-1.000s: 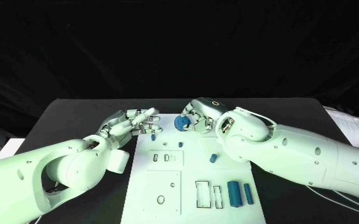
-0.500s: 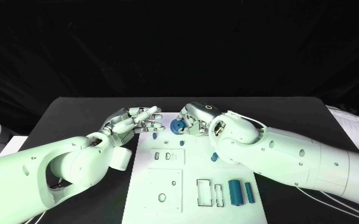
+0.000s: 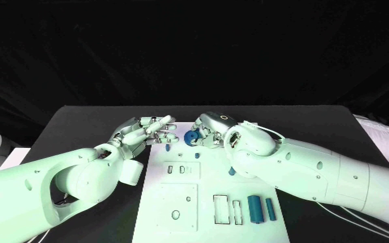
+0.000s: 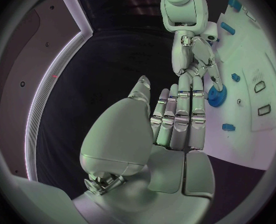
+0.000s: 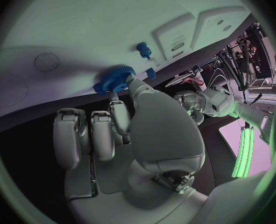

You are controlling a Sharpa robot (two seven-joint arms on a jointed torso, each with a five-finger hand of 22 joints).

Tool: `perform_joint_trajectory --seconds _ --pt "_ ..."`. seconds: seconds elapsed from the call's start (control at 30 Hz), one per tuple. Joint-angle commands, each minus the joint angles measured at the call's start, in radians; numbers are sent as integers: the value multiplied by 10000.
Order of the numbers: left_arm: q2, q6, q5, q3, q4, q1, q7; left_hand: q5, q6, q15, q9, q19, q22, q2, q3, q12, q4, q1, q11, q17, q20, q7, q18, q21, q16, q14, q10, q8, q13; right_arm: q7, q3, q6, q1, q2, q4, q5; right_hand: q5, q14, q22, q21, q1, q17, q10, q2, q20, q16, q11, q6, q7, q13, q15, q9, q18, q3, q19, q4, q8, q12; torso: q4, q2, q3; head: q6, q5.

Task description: Assemble the parts on the task board

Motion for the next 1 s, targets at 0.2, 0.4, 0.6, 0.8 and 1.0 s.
perform_joint_trajectory --seconds 0.2,0.4,0.6,0.8,1.0 --pt "3 204 18 6 36 12 19 -10 -56 71 -8 24 -9 104 0 -67 -37 35 -12 12 73 -6 123 -36 -69 -14 -48 -52 -9 -114 -9 432 0 22 -35 33 154 831 593 -29 -969 1678 -155 -310 171 108 42 -297 61 -131 136 2 -100 -686 178 866 1 -247 -1 1 1 1 9" --pt "-10 197 18 6 44 12 1 -11 -56 72 -6 26 -15 114 -2 -75 -53 47 -12 22 74 -5 124 -41 -81 -12 -46 -58 -7 -151 -14 719 1 9 -56 213 1229 847 643 -2 -1776 1769 -105 89 171 156 22 -108 24 -36 126 62 -108 -1207 198 1082 53 -130 -4 1 0 13 16" --pt "-19 196 18 6 49 12 -14 -11 -56 72 -6 26 -15 114 -2 -75 -53 47 -12 22 74 -5 124 -41 -81 -12 -46 -58 -7 -166 -15 748 1 -39 -61 357 1627 859 674 14 -1890 1829 -48 336 145 186 -20 62 -26 67 94 94 -113 -1420 211 1061 82 0 -7 5 10 9 29" --pt "-29 192 18 6 29 12 -18 -11 -56 72 -6 26 -15 114 -2 -75 -53 47 -12 22 74 -5 124 -41 -81 -12 -46 -58 -7 354 -15 -468 -2 -273 101 639 1783 869 722 39 -1561 1872 -4 342 123 209 -36 70 -33 141 75 86 -124 -1521 233 905 35 90 -22 -9 18 34 31" --pt "-52 178 19 6 -27 12 -16 -12 -62 74 -7 27 -19 117 -7 -83 -59 48 -9 27 75 -2 125 -44 -88 -12 -51 -65 -8 1942 49 -1507 18 -905 488 2158 1738 852 661 8 -1180 1808 -97 345 151 172 22 -210 43 47 117 21 -112 -1593 201 756 -24 -62 -62 -34 17 79 7"
